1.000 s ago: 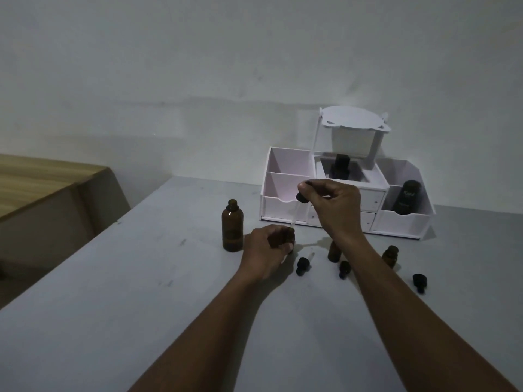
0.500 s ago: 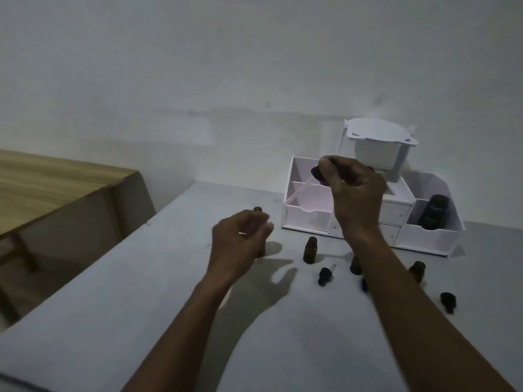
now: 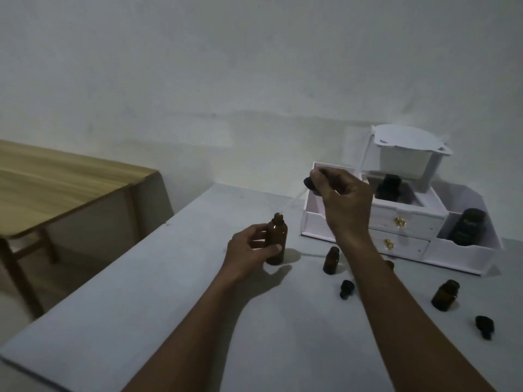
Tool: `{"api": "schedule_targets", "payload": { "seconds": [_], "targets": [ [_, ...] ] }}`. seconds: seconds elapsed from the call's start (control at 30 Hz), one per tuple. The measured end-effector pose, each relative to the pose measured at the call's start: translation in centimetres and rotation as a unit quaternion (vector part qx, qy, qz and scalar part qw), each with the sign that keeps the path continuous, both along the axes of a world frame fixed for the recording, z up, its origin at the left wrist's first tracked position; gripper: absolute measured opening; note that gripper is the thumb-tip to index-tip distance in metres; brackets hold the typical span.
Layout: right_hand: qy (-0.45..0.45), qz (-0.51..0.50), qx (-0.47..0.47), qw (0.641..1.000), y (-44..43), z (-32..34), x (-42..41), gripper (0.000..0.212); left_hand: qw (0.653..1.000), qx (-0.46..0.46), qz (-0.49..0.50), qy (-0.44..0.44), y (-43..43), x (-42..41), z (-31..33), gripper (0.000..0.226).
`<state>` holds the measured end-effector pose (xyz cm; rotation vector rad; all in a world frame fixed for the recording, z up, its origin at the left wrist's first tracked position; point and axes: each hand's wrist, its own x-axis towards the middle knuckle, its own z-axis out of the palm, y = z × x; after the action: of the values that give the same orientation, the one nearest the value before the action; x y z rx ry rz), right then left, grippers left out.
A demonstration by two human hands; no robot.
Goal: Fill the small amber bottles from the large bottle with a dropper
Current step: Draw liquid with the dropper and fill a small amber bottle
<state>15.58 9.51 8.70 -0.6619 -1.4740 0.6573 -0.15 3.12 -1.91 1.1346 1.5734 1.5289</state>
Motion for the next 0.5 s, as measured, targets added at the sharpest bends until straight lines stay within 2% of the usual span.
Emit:
{"api": "schedule_targets", "payload": {
  "seconds": [0.2,0.5],
  "targets": [
    [-0.028,0.024,0.006,0.999,-0.5,-0.2,-0.8,0.008,1.0,-0.009,0.004,-0.024,-0.1,0.1,0.1,0.046],
    [-0.074,0.034,-0.004,0.997,-0.3,-1.5,-2.8,0.018,1.0,-0.02,0.004,-0.018,-0.2,0.5,0.4,0.045]
  ]
}}
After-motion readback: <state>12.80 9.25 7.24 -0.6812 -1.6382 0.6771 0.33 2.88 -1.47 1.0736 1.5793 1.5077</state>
